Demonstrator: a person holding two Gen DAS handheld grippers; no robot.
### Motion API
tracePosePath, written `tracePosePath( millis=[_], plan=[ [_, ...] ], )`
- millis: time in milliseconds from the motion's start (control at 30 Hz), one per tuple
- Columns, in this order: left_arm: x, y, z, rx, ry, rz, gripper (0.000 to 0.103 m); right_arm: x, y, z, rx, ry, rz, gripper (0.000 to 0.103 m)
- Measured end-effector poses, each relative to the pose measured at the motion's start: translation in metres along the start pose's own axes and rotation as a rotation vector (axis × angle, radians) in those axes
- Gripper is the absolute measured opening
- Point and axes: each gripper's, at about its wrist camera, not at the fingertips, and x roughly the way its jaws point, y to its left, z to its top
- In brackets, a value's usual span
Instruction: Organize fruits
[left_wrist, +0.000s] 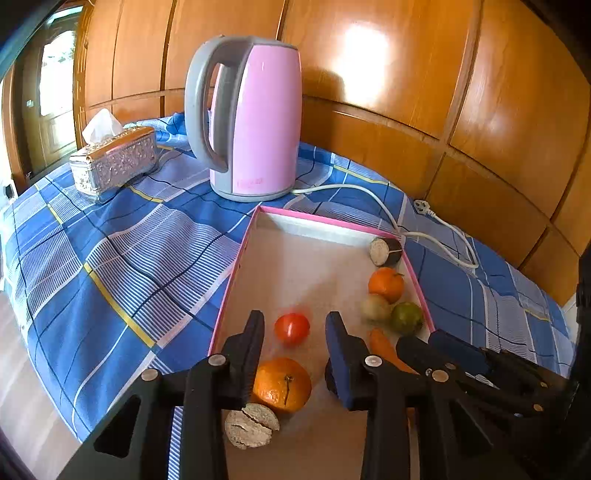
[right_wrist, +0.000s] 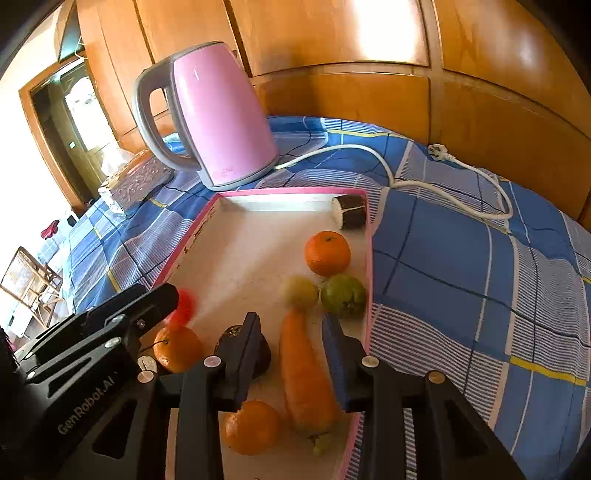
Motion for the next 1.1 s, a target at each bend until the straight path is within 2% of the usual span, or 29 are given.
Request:
tracePosePath(
  millis=[733, 900, 1100],
  plan=[
    [-0.024, -0.007, -0.016, 0.009, -0.013, 0.002, 0.039, -0.029, -0.002, -0.019, 0.025, -0.041, -0.089, 0.036],
    [-0.031, -0.008, -0.019, 0.014, -0.020, 0.005, 0.042, -0.037, 0.000, -0.024, 0.020, -0.056, -0.106, 0.036],
    [-0.042, -0.008, -0.025, 0.020, -0.036, 0.016, 0.052, -0.048, -0.003, -0.033, 0.032, -0.081, -0.136, 0.036]
  ],
)
